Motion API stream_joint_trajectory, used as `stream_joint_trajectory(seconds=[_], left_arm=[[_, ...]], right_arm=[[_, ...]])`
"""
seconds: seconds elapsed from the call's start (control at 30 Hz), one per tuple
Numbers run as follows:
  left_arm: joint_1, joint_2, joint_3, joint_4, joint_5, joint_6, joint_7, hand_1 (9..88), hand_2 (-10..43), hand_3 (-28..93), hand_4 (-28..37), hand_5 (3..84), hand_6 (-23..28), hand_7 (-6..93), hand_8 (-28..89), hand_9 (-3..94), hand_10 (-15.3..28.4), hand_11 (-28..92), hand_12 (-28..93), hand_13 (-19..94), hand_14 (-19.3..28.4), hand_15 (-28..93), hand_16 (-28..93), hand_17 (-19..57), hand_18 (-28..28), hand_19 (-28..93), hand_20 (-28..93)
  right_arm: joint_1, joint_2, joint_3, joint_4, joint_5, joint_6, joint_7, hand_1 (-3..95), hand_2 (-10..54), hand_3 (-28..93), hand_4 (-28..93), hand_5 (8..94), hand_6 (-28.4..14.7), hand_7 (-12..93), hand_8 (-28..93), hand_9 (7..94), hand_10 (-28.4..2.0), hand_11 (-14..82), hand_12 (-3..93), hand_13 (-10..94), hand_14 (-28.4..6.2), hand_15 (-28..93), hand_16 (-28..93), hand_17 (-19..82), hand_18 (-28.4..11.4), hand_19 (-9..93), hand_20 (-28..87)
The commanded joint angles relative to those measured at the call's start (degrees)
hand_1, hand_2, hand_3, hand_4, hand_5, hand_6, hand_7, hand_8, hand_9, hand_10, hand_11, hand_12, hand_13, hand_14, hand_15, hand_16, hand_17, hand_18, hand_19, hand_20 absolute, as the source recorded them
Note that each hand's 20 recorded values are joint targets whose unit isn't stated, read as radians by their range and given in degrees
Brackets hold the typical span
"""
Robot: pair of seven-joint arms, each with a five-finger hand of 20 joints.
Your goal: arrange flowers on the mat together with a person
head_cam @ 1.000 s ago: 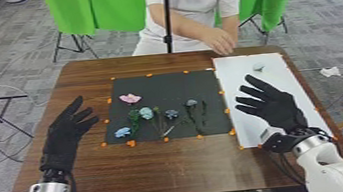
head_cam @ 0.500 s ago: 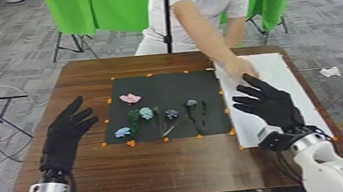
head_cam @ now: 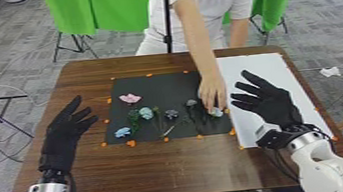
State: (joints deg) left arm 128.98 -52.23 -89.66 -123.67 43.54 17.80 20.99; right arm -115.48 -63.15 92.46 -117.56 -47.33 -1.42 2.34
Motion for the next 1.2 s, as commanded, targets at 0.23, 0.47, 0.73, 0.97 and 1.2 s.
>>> stream_joint_trajectory(seconds=[0.23, 0.47, 0.73, 0.97, 1.2], left_arm=[[0.51, -0.03, 0.32, 0.31, -0.56, 0.52, 0.04, 23.6, 3.1, 80, -27.8, 35.4, 3.5, 10.8, -9, 35.7, 16.6, 22, 10, 27, 25.1, 45, -6, -8.6, 25.9, 48, 18], [0.75, -0.22, 0.11, 0.25, -0.29, 0.31, -0.53, 23.6, 3.1, 80, -27.9, 35.3, 3.4, 11.0, -9, 35.6, 16.6, 22, 10, 27, 25.2, 45, -6, -8.6, 25.9, 48, 18], [0.55, -0.17, 0.29, 0.26, -0.55, 0.51, -0.49, 23.7, 3.2, 80, -27.8, 35.3, 3.5, 11.1, -9, 35.5, 16.6, 22, 10, 27, 25.1, 45, -6, -8.5, 26.0, 49, 18], [0.22, 0.24, 0.53, 0.32, -0.82, 0.74, 0.49, 23.6, 3.0, 80, -27.8, 35.0, 3.3, 11.0, -9, 34.9, 16.4, 22, 10, 27, 25.0, 45, -6, -8.4, 26.1, 49, 18], [0.20, 0.26, 0.66, 0.44, -0.73, 0.55, 0.36, 23.6, 3.1, 79, -27.9, 34.8, 3.2, 11.1, -9, 34.6, 16.3, 22, 10, 26, 25.0, 44, -6, -8.5, 26.2, 49, 18]], right_arm=[[-0.01, -0.27, -0.27, 0.09, -0.27, -0.05, -0.57, 20.1, 6.4, 80, -28, 39.9, 5.1, 14, -12, 41.9, -10.3, 5.8, 14.3, 35, -16.0, 18, 20, 5, -21.6, 46, 16], [-0.61, -0.28, -0.03, -0.11, -0.39, 0.04, -0.22, 20.2, 6.3, 80, -28, 40.0, 5.1, 14, -12, 42.0, -10.4, 5.9, 14.2, 35, -15.9, 18, 20, 5, -21.6, 46, 16], [0.11, -0.09, -0.12, 0.35, -0.48, 0.29, 0.00, 20.4, 6.3, 80, -28, 40.2, 5.2, 14, -12, 42.2, -10.4, 6.0, 14.2, 35, -16.0, 18, 20, 5, -21.5, 46, 17], [0.97, 0.03, 0.24, 0.84, -0.88, -0.34, 0.01, 20.4, 6.1, 80, -28, 40.2, 5.3, 14, -12, 42.1, -10.3, 5.9, 14.1, 34, -15.9, 18, 20, 5, -21.6, 46, 16], [0.62, 0.22, -0.03, 0.88, -0.84, 0.09, -0.16, 20.3, 6.0, 80, -28, 40.3, 5.3, 14, -12, 42.2, -10.2, 5.9, 14.1, 34, -16.0, 17, 20, 5, -21.8, 46, 16]])
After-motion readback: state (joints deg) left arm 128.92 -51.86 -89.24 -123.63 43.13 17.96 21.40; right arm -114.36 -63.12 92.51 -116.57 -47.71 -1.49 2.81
